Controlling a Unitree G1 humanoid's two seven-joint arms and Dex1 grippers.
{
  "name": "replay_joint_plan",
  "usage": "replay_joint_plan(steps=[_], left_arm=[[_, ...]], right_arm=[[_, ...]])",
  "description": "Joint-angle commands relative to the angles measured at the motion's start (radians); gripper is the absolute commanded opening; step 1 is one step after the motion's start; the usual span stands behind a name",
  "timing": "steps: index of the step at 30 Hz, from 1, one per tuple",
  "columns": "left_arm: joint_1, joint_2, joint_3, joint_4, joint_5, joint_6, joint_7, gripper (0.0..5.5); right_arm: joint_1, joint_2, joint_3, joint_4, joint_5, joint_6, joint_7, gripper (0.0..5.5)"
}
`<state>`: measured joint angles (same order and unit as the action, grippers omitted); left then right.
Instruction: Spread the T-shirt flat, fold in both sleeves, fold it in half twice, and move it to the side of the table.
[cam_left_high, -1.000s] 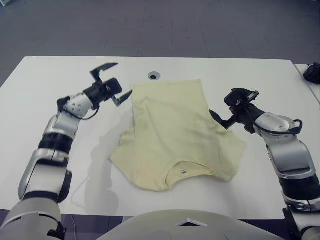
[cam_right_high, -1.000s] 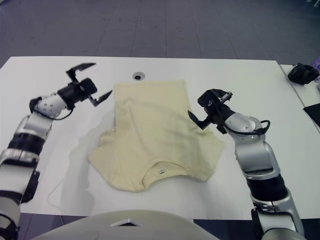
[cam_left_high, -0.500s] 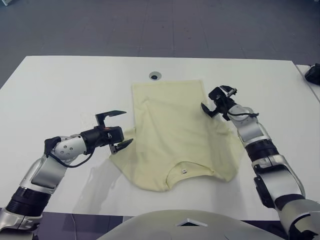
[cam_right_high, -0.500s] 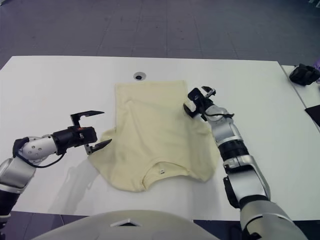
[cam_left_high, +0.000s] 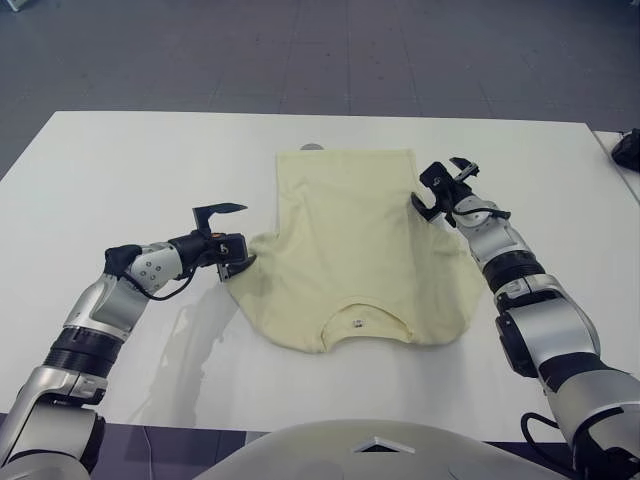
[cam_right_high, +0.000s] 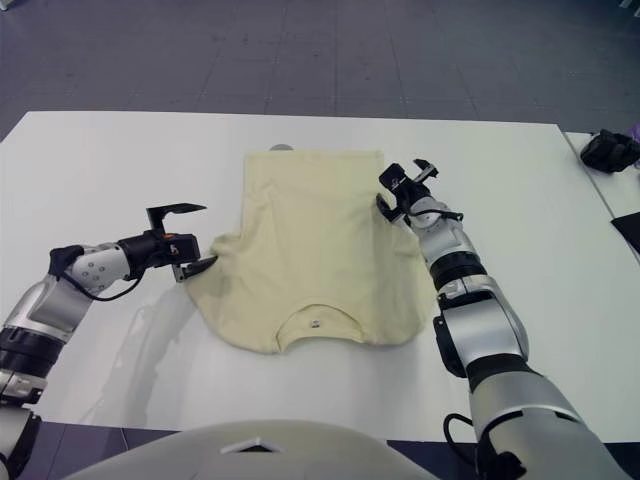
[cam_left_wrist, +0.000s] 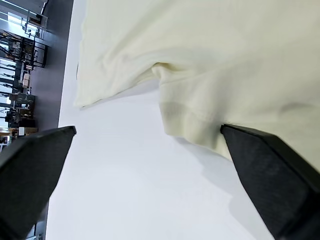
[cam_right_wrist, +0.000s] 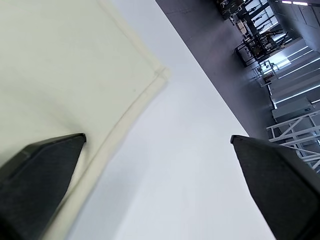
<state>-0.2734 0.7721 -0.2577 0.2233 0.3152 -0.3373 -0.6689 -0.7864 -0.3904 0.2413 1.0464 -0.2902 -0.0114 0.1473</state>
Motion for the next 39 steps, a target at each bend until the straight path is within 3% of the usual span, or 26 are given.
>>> replay_joint_plan(steps=[1,4,8,12,14,18,21,31,39], left_arm=[[0.007,-0.011,0.016,0.009,-0.002,-0.039,0.027,5.40],[0.069,0.019,0.105,-0.081,-0.028,-0.045,0.081,5.40],[0.217,0.051,0.290,-0.296,-0.080,0.028,0.118,5.40],[0.462,-0.092,0.439,-0.641,-0.288,0.422,0.107,5.40],[0.595,-0.152,0.464,-0.756,-0.330,0.546,0.120,5.40],[0.762,-0.245,0.477,-0.877,-0.358,0.657,0.167,5.40],[0.809,-0.304,0.500,-0.897,-0.377,0.738,0.203,5.40],[0.703,-0.352,0.482,-0.823,-0.456,0.917,0.243,5.40],[0.625,-0.347,0.431,-0.706,-0.489,0.956,0.219,4.24]], right_arm=[[0.037,-0.016,-0.030,-0.022,0.008,-0.020,-0.018,5.38],[0.123,-0.040,-0.143,-0.291,0.112,-0.027,-0.003,5.38],[0.422,-0.032,-0.355,-0.950,0.298,0.204,0.012,5.38],[0.768,0.017,-0.514,-1.479,0.464,0.493,0.022,5.38],[0.885,0.030,-0.551,-1.612,0.511,0.574,0.023,5.38],[1.068,0.039,-0.601,-1.676,0.535,0.635,0.037,5.38],[1.144,0.033,-0.617,-1.712,0.560,0.684,0.051,4.96],[1.123,0.070,-0.594,-1.623,0.596,0.764,0.037,3.41],[1.078,0.155,-0.561,-1.491,0.587,0.731,-0.002,2.28]])
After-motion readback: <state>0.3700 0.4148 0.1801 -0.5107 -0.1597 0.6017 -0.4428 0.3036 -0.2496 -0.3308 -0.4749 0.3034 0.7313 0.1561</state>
